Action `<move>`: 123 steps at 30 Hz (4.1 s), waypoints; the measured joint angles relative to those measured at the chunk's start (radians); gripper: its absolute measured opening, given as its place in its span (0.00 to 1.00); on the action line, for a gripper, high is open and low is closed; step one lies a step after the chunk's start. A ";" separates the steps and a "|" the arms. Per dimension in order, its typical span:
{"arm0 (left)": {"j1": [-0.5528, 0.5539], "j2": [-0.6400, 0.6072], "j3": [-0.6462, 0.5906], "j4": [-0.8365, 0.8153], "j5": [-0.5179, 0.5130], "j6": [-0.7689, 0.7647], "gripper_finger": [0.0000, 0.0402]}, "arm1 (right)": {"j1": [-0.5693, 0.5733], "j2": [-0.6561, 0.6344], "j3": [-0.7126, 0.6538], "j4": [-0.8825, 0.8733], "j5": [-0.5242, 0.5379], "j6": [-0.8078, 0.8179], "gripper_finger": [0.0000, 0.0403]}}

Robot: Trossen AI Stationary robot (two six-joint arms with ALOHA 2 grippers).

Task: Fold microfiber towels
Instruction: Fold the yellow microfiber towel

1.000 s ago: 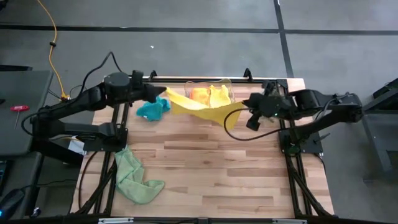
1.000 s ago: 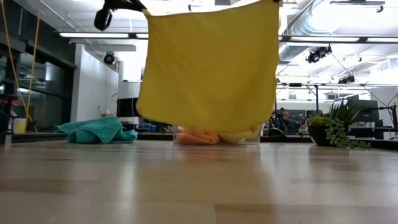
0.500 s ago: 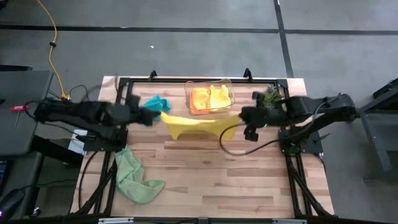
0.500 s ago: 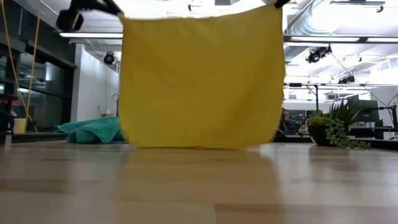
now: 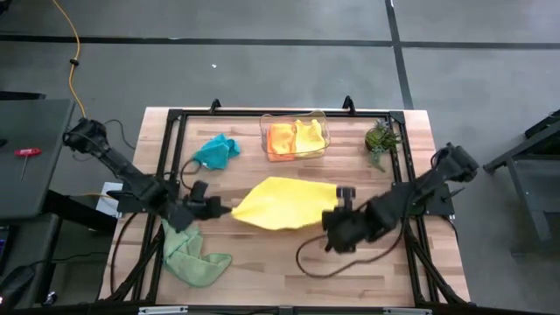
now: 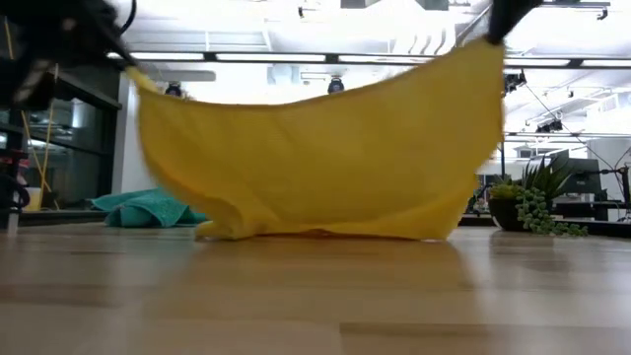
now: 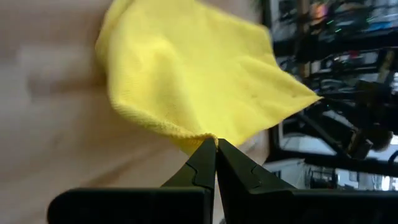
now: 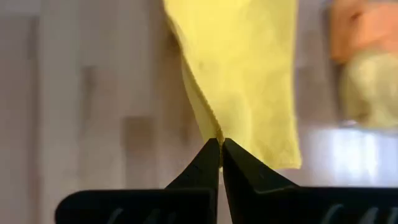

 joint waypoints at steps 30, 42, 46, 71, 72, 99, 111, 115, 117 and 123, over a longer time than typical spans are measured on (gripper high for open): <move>0.605 -0.466 0.172 -0.055 0.177 0.840 0.00 | -0.240 -0.280 0.001 -0.196 0.276 -0.173 0.00; 0.418 -0.276 0.068 -0.118 0.240 0.698 0.00 | -0.110 -0.103 0.001 -0.153 0.009 -0.081 0.00; 0.303 -0.167 -0.025 0.009 0.241 0.544 0.00 | -0.042 -0.023 0.000 -0.105 -0.052 -0.019 0.00; -0.145 0.316 -0.083 0.347 0.208 -0.244 0.00 | 0.190 0.224 0.000 0.161 -0.337 0.397 0.00; -0.136 0.316 -0.083 0.348 0.207 -0.244 0.00 | 0.187 0.224 0.000 0.161 -0.347 0.407 0.00; 0.179 0.285 -0.083 0.311 0.171 -0.120 0.00 | -0.155 -0.100 -0.472 0.213 -0.311 0.760 0.00; 0.245 0.286 -0.083 0.148 0.105 -0.170 0.00 | -0.262 -0.111 -0.553 0.310 -0.282 0.786 0.00; 0.280 0.286 -0.083 0.156 0.086 -0.132 0.00 | -0.288 -0.111 -0.556 0.304 -0.276 0.785 0.00; 0.302 0.286 -0.083 0.158 0.085 -0.092 0.00 | -0.299 -0.111 -0.556 0.304 -0.276 0.787 0.00; 0.351 0.286 -0.083 0.159 0.090 0.003 0.00 | -0.307 -0.111 -0.556 0.297 -0.266 0.863 0.00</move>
